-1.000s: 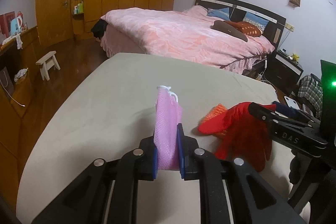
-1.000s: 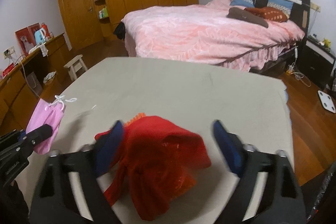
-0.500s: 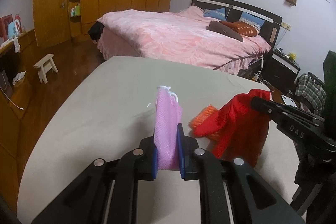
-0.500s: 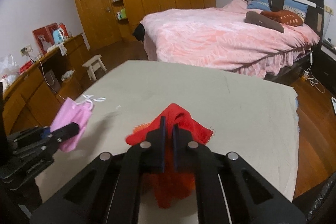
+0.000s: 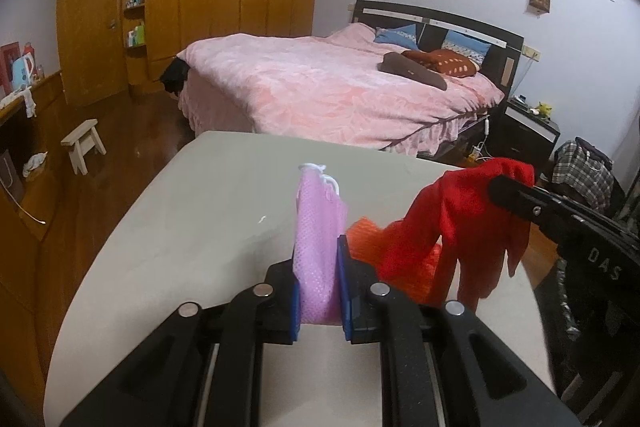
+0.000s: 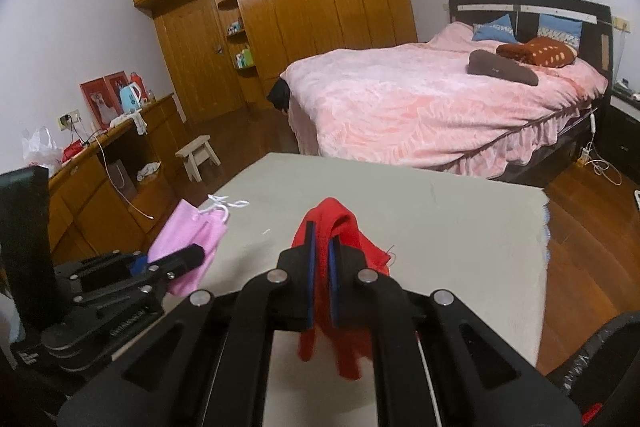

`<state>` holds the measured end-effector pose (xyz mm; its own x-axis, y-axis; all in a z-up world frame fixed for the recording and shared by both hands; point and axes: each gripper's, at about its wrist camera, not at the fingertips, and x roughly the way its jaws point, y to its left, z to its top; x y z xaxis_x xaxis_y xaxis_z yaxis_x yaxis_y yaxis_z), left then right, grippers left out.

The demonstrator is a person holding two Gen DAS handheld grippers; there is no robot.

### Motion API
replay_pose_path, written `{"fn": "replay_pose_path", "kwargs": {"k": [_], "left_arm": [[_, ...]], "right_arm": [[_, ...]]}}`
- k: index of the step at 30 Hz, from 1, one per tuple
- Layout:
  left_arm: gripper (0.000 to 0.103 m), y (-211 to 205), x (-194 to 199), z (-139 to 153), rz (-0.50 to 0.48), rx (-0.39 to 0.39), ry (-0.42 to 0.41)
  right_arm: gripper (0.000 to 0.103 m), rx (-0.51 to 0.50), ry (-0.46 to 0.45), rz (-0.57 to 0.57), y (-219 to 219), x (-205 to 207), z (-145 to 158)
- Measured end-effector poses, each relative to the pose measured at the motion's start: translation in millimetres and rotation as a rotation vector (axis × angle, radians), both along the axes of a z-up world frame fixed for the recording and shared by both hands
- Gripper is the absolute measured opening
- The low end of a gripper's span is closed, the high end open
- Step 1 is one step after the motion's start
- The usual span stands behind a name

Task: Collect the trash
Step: 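Carry the pink mesh bag and red glove over the bin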

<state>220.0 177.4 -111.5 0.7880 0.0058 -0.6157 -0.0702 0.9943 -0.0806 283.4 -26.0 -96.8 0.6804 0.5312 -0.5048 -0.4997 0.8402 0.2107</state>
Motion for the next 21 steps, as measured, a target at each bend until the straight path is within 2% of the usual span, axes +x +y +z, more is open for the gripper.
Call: {"fn": "replay_pose_path", "kwargs": {"k": [7, 21], "left_arm": [[0.015, -17, -9, 16, -0.029, -0.002, -0.017], [0.015, -63, -35, 37, -0.105, -0.014, -0.052]], "right_arm": [[0.005, 0.022, -0.041, -0.027, -21, -24, 23], [0.005, 0.020, -0.077, -0.123, -83, -67, 45]]}}
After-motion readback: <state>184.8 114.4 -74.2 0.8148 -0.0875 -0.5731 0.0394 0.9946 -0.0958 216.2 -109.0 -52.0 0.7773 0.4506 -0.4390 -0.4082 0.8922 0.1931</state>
